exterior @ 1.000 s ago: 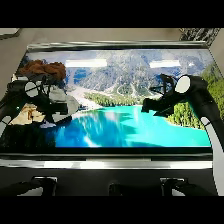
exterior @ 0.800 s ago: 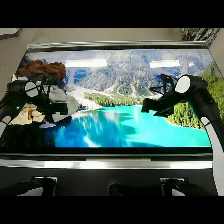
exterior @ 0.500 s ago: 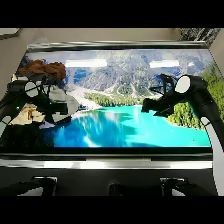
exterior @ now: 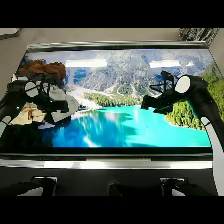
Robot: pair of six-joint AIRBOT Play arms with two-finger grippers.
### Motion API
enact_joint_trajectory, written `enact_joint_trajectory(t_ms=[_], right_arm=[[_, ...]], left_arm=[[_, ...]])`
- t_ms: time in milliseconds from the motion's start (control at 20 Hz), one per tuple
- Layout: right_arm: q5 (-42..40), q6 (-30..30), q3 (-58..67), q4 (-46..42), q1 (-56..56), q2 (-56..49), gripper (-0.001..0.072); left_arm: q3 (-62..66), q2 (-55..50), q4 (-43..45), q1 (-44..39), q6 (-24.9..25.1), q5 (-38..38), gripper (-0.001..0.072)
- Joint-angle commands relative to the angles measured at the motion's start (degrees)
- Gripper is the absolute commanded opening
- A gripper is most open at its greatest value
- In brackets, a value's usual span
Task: Fold the shirts.
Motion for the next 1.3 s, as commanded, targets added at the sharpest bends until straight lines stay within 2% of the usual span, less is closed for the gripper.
enact_joint_trajectory(t_ms=[0,200,350,450,500,550,650,750,800,900,1000,1250], right_arm=[[-7.98,0.00,-0.02,-1.70,0.04,0.00,0.0675],[-13.51,0.00,-0.02,-6.49,0.04,0.00,0.0676],[-13.68,-0.02,-0.04,-8.15,0.04,-0.02,0.0675],[-13.51,-0.11,-0.04,-8.57,0.04,-0.17,0.0676],[-13.40,-0.61,-0.04,-8.52,0.04,-0.24,0.0676],[-13.22,-1.16,-0.04,-8.46,0.04,-0.33,0.0678],[-12.46,-1.16,-0.04,-8.24,0.04,-0.79,0.0683],[-11.23,-1.64,-0.04,-8.28,0.04,-1.44,0.0682],[-10.64,-1.75,-0.07,-8.24,0.04,-1.84,0.0682],[-10.01,-1.77,-0.44,-7.76,0.04,-2.60,0.0682],[-10.08,-1.79,-0.85,-6.73,0.04,-3.30,0.0682],[-9.97,-1.79,-0.87,-4.83,0.04,-3.93,0.0687]], left_arm=[[-0.02,-0.04,0.00,0.02,-0.09,8.66,0.0719],[-0.02,-0.48,-0.83,0.02,-0.07,18.38,0.0719],[-0.02,-0.50,-0.83,0.04,-0.11,27.78,0.0719],[-0.02,-1.18,-2.73,-0.17,-2.47,33.99,0.0720],[0.39,-1.99,-2.54,-0.33,-1.64,36.41,0.0720],[2.58,-3.61,-2.03,0.44,0.20,35.56,0.0720],[12.28,-9.62,-1.79,5.11,-1.62,27.45,0.0720],[26.80,-18.21,-2.01,13.90,-12.11,14.01,0.0720],[33.66,-22.29,-2.80,18.38,-15.41,6.21,0.0720],[41.07,-27.85,-4.59,24.70,-16.06,-4.13,0.0720],[40.46,-30.03,-4.85,27.23,-15.85,-6.16,0.0720],[39.26,-36.37,-5.79,26.08,-13.42,-5.51,0.0720]])
